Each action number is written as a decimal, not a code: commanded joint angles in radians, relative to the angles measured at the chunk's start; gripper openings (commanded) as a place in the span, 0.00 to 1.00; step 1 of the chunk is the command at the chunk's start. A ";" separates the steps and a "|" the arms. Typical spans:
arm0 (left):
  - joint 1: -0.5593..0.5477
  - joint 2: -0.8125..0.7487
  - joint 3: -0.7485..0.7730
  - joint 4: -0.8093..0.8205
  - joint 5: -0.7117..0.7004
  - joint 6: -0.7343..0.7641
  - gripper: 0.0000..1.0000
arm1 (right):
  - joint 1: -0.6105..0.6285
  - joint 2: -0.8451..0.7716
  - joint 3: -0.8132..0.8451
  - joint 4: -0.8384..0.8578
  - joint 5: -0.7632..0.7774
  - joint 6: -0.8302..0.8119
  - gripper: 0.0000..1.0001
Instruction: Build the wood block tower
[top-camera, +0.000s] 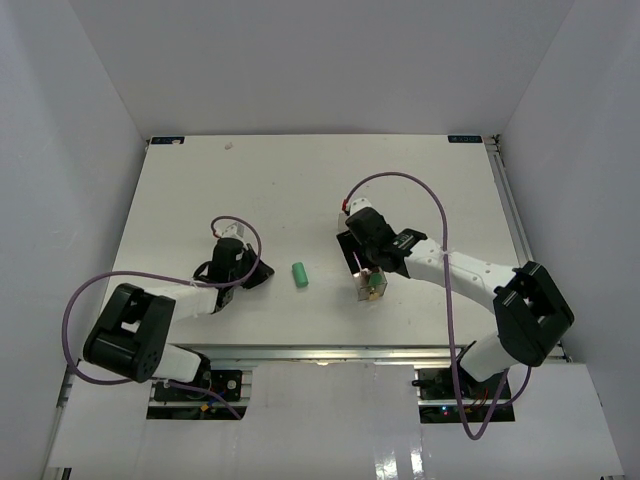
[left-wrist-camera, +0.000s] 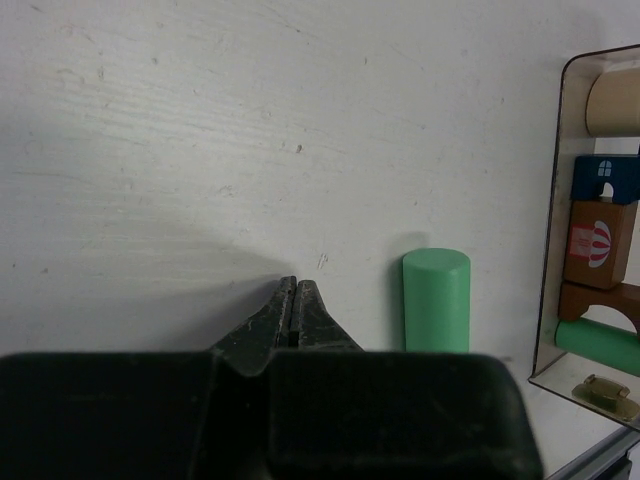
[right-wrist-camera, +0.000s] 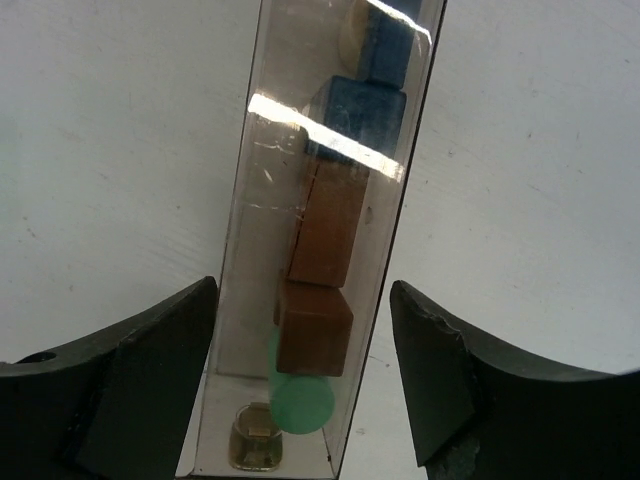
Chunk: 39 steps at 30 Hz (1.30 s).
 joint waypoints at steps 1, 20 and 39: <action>0.002 0.049 0.021 0.065 0.018 -0.014 0.00 | -0.001 0.017 -0.040 0.035 0.006 0.043 0.69; 0.001 0.126 0.027 0.174 0.015 -0.083 0.00 | 0.101 0.195 0.225 -0.235 0.394 0.223 0.08; 0.027 0.094 -0.084 0.238 -0.119 -0.197 0.00 | 0.258 0.606 0.525 -0.497 0.660 0.374 0.08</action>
